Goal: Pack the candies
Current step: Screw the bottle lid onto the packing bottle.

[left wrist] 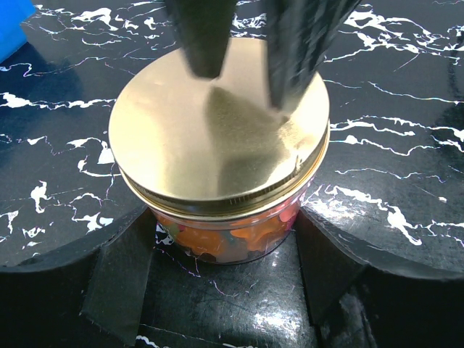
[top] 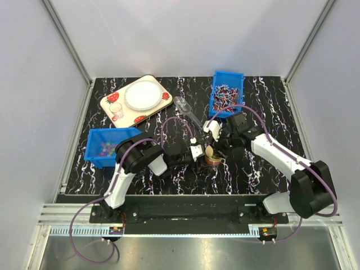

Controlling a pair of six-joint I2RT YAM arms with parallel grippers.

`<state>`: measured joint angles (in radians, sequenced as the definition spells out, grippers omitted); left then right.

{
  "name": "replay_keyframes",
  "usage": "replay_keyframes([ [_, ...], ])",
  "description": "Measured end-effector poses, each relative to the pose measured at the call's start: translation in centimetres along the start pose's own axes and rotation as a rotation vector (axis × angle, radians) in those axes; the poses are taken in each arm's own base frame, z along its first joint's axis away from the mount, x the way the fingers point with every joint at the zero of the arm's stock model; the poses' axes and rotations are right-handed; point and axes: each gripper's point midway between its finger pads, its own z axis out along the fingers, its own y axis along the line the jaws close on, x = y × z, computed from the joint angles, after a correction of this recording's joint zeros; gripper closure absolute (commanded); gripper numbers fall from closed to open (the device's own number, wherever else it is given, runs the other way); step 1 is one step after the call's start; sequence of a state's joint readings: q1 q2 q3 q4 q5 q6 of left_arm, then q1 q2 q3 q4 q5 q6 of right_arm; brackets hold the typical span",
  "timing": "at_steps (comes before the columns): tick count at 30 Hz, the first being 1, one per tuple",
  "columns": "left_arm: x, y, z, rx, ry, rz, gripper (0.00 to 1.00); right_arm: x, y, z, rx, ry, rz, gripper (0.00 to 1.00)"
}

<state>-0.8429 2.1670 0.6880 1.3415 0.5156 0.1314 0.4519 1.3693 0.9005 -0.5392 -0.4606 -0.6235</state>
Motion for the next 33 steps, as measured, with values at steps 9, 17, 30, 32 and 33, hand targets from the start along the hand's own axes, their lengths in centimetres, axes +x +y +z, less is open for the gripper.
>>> replay_keyframes([
  [9, 0.0, 0.0, 0.0, -0.001, 0.000, 0.000, 0.39, 0.0, 0.3, -0.9, 0.010, -0.001, -0.014, 0.64],
  [17, 0.0, 0.0, 0.0, -0.001, 0.000, -0.001, 0.39, 0.6, 0.0, 0.7, 0.023, 0.010, -0.038, 0.64],
  [30, 0.0, 0.0, 0.0, -0.001, 0.000, -0.001, 0.39, -0.4, -0.2, -0.7, 0.042, 0.031, -0.044, 0.59],
  [32, 0.0, 0.0, 0.0, -0.001, 0.000, -0.001, 0.39, -1.4, -0.9, -1.2, 0.065, 0.014, -0.050, 0.59],
  [33, 0.0, 0.0, 0.0, -0.001, 0.000, -0.001, 0.39, -1.8, -1.2, -1.5, 0.074, 0.004, -0.049, 0.58],
])
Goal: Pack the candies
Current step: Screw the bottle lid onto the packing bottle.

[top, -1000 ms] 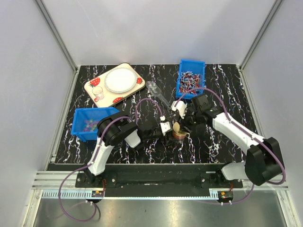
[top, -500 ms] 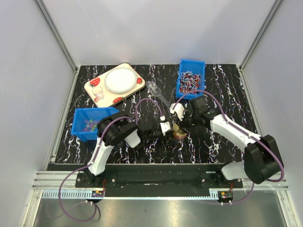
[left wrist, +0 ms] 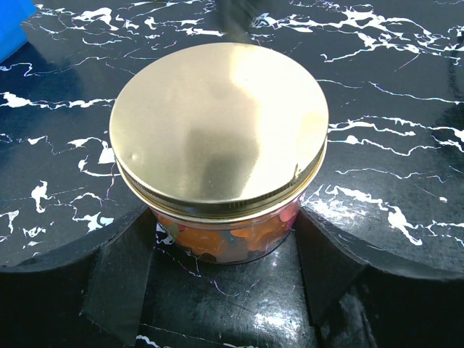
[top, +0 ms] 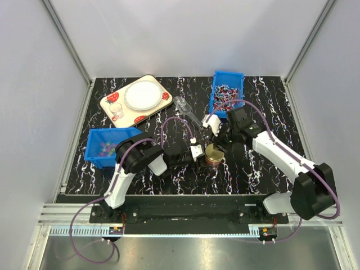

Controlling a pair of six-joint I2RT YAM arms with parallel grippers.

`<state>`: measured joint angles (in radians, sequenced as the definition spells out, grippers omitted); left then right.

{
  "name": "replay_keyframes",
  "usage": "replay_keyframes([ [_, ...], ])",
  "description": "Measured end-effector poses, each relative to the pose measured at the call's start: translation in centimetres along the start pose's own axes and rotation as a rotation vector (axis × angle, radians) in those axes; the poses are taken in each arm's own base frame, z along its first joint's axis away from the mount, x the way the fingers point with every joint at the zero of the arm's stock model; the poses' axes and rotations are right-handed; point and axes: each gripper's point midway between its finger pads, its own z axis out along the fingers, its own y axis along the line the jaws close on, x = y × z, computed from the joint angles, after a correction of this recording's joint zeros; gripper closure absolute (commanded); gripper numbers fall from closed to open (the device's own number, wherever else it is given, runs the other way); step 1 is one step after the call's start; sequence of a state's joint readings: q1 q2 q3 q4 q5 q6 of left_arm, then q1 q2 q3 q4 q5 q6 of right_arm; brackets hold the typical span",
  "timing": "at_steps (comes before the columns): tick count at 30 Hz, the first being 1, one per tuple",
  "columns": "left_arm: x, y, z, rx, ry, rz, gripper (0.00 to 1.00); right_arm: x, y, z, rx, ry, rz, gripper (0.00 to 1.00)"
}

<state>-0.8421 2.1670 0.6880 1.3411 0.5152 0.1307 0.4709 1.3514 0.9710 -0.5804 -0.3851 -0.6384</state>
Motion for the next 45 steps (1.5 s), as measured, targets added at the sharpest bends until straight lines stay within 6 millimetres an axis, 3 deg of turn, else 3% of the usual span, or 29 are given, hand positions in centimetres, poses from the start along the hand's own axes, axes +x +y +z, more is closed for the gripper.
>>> replay_keyframes([
  [4, 0.0, 0.0, 0.0, 0.000, 0.000, 0.000, 0.39, -1.1, -1.9, -0.6, 0.033, -0.027, 0.037, 0.59],
  [9, 0.0, 0.0, 0.0, 0.000, 0.000, 0.000, 0.39, -0.6, -3.4, 1.1, 0.000, -0.005, 0.107, 0.58],
  [14, 0.0, 0.0, 0.0, 0.000, 0.000, 0.000, 0.39, 0.0, -3.1, 3.1, -0.075, 0.020, 0.150, 0.58],
  [19, 0.0, 0.0, 0.0, -0.001, 0.000, -0.001, 0.39, 0.4, -2.6, 3.8, -0.123, 0.031, 0.172, 0.61],
  [28, 0.0, 0.1, 0.0, -0.002, 0.000, -0.001, 0.39, 0.5, -2.6, 3.7, -0.135, 0.028, 0.175, 0.67],
  [45, 0.0, 0.0, 0.0, 0.003, -0.001, -0.001, 0.40, 2.0, -2.7, 2.7, -0.107, 0.024, 0.171, 0.68],
])
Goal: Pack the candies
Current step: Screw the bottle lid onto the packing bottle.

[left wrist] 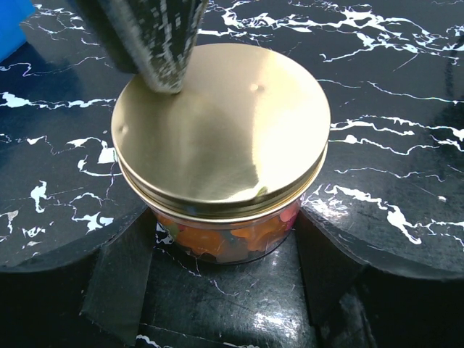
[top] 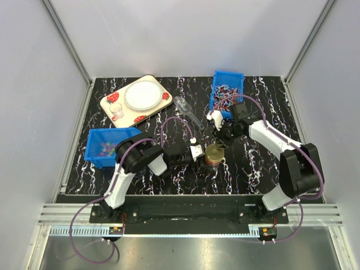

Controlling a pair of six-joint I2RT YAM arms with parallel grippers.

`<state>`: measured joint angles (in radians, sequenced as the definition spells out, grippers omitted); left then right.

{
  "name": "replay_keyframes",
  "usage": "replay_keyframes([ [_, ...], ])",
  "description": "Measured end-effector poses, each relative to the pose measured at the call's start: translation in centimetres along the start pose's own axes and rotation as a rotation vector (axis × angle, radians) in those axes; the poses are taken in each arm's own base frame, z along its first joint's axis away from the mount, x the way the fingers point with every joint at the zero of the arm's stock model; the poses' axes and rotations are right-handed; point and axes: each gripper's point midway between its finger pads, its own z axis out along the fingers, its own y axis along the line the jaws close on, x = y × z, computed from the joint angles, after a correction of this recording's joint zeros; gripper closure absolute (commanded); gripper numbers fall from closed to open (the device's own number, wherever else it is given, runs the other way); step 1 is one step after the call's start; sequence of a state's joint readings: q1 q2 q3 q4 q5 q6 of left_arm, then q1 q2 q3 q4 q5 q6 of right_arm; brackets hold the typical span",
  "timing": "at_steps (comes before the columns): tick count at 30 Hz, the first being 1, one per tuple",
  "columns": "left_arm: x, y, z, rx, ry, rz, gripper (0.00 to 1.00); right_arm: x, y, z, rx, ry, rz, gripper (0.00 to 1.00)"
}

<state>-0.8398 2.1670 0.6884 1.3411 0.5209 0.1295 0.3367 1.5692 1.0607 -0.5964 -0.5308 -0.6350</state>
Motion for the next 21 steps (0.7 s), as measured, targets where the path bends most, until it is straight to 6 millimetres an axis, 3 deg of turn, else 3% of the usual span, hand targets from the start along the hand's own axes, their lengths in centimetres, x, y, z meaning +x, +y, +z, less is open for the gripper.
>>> replay_keyframes([
  [7, 0.0, -0.1, 0.0, 0.005, 0.000, 0.000, 0.40, 1.5, 0.6, -1.4, 0.038, 0.017, 0.002, 0.68],
  [15, 0.0, 0.0, 0.0, 0.001, 0.000, 0.000, 0.41, 3.8, 2.6, -2.4, 0.016, 0.067, 0.029, 0.68],
  [21, 0.0, 0.1, 0.0, 0.000, 0.000, 0.000, 0.41, 3.3, 2.8, -3.3, 0.026, 0.053, 0.020, 0.62],
])
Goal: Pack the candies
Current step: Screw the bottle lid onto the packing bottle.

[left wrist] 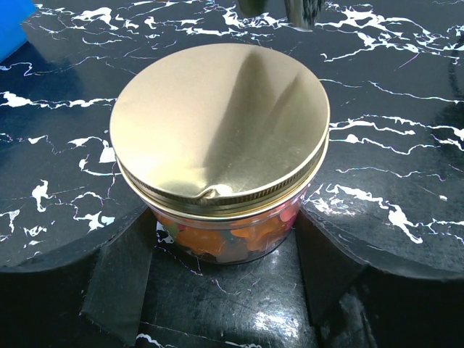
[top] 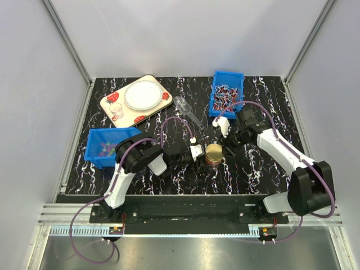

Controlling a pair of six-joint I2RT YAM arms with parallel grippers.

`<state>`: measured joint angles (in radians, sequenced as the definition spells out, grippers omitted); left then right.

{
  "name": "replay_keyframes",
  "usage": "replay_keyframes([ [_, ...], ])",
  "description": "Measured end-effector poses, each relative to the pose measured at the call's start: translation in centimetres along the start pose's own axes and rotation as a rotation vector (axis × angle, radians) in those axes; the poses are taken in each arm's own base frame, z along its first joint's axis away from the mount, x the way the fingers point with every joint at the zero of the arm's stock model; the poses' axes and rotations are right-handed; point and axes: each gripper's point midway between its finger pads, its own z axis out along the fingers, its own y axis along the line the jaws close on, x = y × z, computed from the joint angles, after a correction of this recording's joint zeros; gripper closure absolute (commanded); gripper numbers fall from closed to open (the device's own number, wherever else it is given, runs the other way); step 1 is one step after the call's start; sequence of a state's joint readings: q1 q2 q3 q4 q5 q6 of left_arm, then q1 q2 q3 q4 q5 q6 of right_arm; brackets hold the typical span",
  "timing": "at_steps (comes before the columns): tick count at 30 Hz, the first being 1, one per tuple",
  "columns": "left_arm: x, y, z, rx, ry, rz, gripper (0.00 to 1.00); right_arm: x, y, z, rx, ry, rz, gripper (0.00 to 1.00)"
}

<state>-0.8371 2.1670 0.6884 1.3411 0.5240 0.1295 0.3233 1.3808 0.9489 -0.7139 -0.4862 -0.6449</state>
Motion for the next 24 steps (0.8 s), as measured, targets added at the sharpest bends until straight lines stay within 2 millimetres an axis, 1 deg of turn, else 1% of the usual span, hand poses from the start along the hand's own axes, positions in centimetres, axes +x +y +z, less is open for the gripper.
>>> replay_keyframes([
  [1, 0.0, 0.0, 0.0, 0.000, 0.000, 0.000, 0.41, -0.3, -0.1, -0.2, 0.003, -0.005, -0.002, 0.58],
  [3, 0.0, 0.0, 0.0, 0.000, 0.000, 0.000, 0.41, -1.3, -0.4, -0.7, 0.016, -0.024, -0.010, 0.55],
  [4, 0.0, 0.0, 0.0, 0.000, 0.000, 0.000, 0.41, -1.7, -0.5, -0.9, 0.021, -0.032, -0.013, 0.49],
  [8, 0.0, 0.0, 0.0, 0.000, 0.000, 0.000, 0.41, -4.3, -1.7, -1.6, 0.052, -0.085, -0.039, 0.46],
  [11, 0.0, 0.0, 0.0, 0.000, 0.001, -0.001, 0.41, -5.6, -2.8, -1.1, 0.059, -0.103, -0.048, 0.46],
  [14, 0.0, 0.0, 0.0, 0.000, 0.000, 0.000, 0.41, -5.8, -3.4, 0.2, 0.036, -0.093, -0.036, 0.46],
  [17, 0.0, 0.0, 0.0, 0.000, 0.000, 0.000, 0.41, -5.5, -3.7, 1.8, 0.001, -0.069, -0.019, 0.46],
  [20, 0.0, 0.0, 0.0, 0.000, 0.000, 0.000, 0.41, -5.1, -3.3, 3.0, -0.030, -0.047, -0.016, 0.47],
  [24, 0.0, 0.0, 0.0, 0.000, 0.000, -0.001, 0.41, -5.3, -2.5, 3.5, -0.057, -0.045, -0.030, 0.48],
])
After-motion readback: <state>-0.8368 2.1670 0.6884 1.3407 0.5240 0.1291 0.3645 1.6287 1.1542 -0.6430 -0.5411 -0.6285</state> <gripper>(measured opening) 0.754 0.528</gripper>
